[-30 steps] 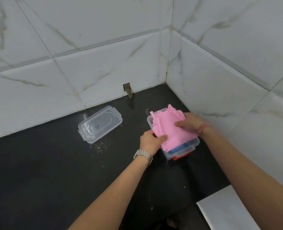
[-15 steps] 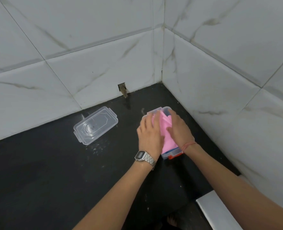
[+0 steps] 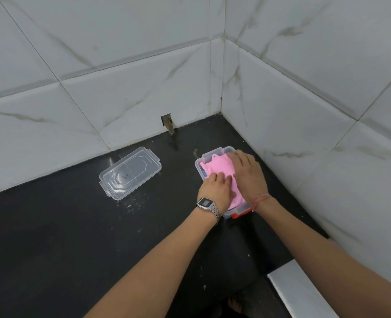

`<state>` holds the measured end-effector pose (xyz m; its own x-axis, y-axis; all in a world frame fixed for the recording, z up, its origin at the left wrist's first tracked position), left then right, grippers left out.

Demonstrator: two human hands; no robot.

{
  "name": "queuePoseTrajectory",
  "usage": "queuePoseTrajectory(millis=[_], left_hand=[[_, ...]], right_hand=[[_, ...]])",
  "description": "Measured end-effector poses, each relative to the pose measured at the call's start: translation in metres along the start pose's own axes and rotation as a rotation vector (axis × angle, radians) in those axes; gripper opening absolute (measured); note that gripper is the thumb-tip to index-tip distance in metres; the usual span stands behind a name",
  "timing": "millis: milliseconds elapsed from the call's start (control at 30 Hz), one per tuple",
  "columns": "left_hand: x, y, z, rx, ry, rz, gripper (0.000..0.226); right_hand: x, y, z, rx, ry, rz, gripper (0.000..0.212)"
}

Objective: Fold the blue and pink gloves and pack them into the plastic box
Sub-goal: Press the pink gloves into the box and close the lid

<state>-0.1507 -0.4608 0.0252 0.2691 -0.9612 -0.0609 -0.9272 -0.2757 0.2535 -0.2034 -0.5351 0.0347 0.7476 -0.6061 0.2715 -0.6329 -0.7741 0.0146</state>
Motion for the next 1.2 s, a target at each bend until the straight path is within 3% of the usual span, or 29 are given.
queuePoseTrajectory(millis=[133, 233, 333, 567, 633, 900, 1200], left_hand=[[0.004, 0.002, 0.009, 0.100, -0.064, -0.054, 0.046], [0.007, 0.004, 0.012, 0.155, -0.104, -0.082, 0.048], [0.010, 0.006, 0.013, 0.129, -0.137, -0.104, 0.055], [0.018, 0.002, 0.013, 0.087, -0.203, -0.142, 0.082], [0.019, 0.002, 0.015, 0.118, -0.238, -0.149, 0.087], [0.024, 0.002, 0.027, 0.335, -0.349, -0.133, 0.066], [0.025, -0.001, 0.032, 0.410, -0.463, -0.124, 0.062]], right_hand=[[-0.007, -0.007, -0.016, -0.061, 0.078, -0.083, 0.047], [-0.016, -0.008, -0.006, -0.070, -0.108, -0.154, 0.037], [-0.020, -0.002, 0.007, -0.132, -0.250, -0.117, 0.048], [-0.014, -0.009, 0.012, -0.272, -0.293, -0.143, 0.075], [-0.010, -0.010, 0.016, -0.275, -0.314, -0.143, 0.071], [0.011, -0.014, 0.024, -0.194, -0.466, -0.080, 0.052], [0.022, -0.020, 0.037, -0.293, -0.587, -0.073, 0.055]])
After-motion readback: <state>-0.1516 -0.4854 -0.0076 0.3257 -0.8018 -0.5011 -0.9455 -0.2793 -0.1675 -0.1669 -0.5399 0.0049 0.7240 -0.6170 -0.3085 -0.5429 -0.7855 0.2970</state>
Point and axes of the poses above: each hand's wrist, its own x-axis towards the middle knuckle, its own z-axis out of the palm, y = z × x, the point moved 6 cm from there along x, towards the middle knuckle, and after that the axes turned 13 degrees about -x, right-handed, at the moved point
